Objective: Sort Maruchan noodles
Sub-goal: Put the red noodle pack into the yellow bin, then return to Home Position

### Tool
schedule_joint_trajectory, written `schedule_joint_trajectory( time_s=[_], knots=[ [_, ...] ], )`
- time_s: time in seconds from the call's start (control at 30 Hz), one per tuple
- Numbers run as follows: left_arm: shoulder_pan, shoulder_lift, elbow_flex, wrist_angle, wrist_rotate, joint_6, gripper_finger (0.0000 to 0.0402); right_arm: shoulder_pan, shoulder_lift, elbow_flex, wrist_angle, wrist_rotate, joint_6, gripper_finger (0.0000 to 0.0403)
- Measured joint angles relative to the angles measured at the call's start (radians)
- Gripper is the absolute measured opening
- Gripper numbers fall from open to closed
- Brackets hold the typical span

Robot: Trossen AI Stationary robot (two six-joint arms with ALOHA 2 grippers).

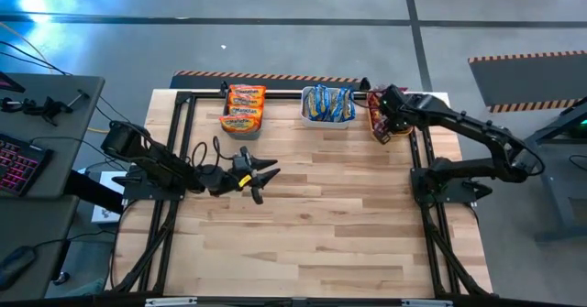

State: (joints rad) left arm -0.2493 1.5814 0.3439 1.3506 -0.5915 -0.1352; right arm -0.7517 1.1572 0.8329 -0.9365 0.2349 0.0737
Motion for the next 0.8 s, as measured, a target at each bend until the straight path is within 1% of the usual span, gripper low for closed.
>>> schedule_joint_trajectory(
  time_s=[0.13,0.3,0.4,0.5,0.57,0.63,0.8],
  knots=[
    [0.0,0.0,0.0,0.0,0.0,0.001,0.0126,0.0,-0.001,-0.041,0.091,0.001,-0.011,0.0],
    [0.0,0.0,0.0,0.0,0.001,0.007,0.0126,0.019,-0.006,-0.01,0.056,-0.011,-0.029,0.0],
    [0.0,0.0,0.0,0.0,0.003,0.036,0.0126,0.048,-0.045,0.019,0.063,-0.01,-0.063,0.0],
    [-0.002,-0.017,-0.005,-0.031,0.016,0.077,0.0126,0.106,-0.124,-0.007,0.105,-0.008,-0.119,0.0],
    [-0.002,-0.06,-0.012,-0.08,0.054,0.071,0.0125,0.158,-0.202,-0.067,0.188,-0.007,-0.127,0.0],
    [0.002,-0.128,-0.027,-0.172,0.081,0.059,0.0117,0.217,-0.286,-0.146,0.289,-0.007,-0.136,0.0],
    [0.017,-0.354,-0.03,-0.476,0.091,0.059,0.0071,0.364,-0.457,-0.315,0.567,-0.009,-0.102,0.0]
  ],
)
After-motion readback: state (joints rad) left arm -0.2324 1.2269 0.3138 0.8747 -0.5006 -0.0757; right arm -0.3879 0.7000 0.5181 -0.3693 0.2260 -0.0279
